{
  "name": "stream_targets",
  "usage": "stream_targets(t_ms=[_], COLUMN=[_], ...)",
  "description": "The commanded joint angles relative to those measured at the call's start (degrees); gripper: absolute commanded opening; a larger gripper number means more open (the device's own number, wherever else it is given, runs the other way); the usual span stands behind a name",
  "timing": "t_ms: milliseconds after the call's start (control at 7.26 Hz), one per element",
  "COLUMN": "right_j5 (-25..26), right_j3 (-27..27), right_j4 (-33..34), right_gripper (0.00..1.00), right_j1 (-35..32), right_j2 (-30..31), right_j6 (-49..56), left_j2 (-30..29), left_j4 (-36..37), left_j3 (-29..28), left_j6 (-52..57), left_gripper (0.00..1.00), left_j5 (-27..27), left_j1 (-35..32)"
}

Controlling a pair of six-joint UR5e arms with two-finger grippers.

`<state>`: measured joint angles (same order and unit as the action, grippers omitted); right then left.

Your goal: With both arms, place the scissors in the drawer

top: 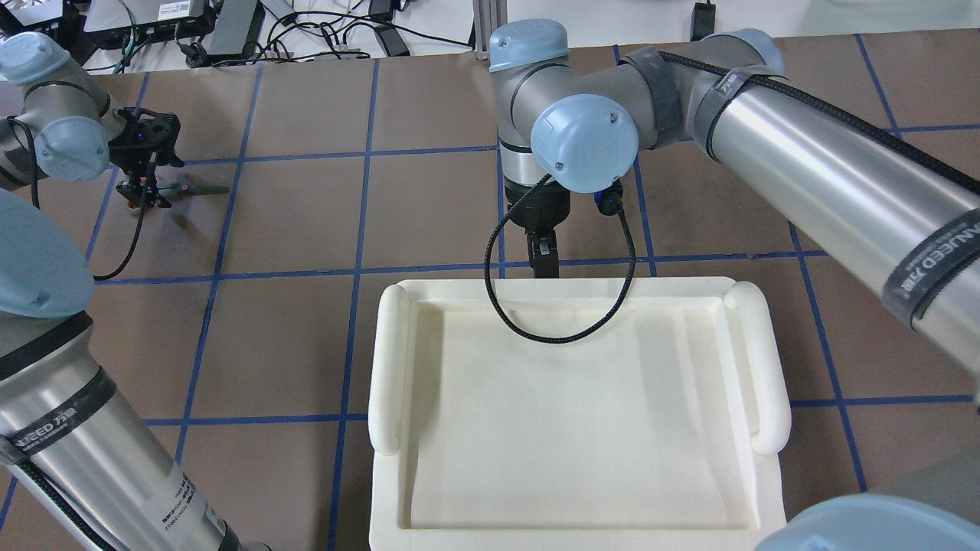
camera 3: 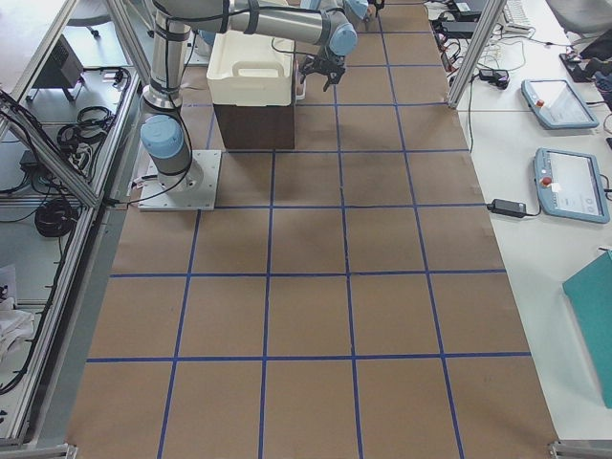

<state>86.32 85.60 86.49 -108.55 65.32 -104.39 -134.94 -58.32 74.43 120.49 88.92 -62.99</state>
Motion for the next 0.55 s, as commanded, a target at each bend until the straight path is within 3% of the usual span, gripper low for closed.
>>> stream_targets(t_ms=[0,275,413], right_j5=[-0.3,-0.4,-0.4], right_j3=[0.1,0.1,0.2], right_j4=[-0.1,0.1,0.1], right_gripper=[1.00,1.00,1.00], right_j1=[0.0,0.0,0.0], right_j2=[-0.6,-0.9,-1.2], right_j6=[0.2,0.2,0.2], left_j2=[0.1,-0.1,-0.1], left_j4=[0.1,0.1,0.1], left_j3=[0.5,0.7,0.7], left_j6=[0.2,0.8,1.3], left_gripper=[0.81,0.68,0.67], left_j5=[0.0,1.6,2.1], left_j1=[0.1,0.1,0.1])
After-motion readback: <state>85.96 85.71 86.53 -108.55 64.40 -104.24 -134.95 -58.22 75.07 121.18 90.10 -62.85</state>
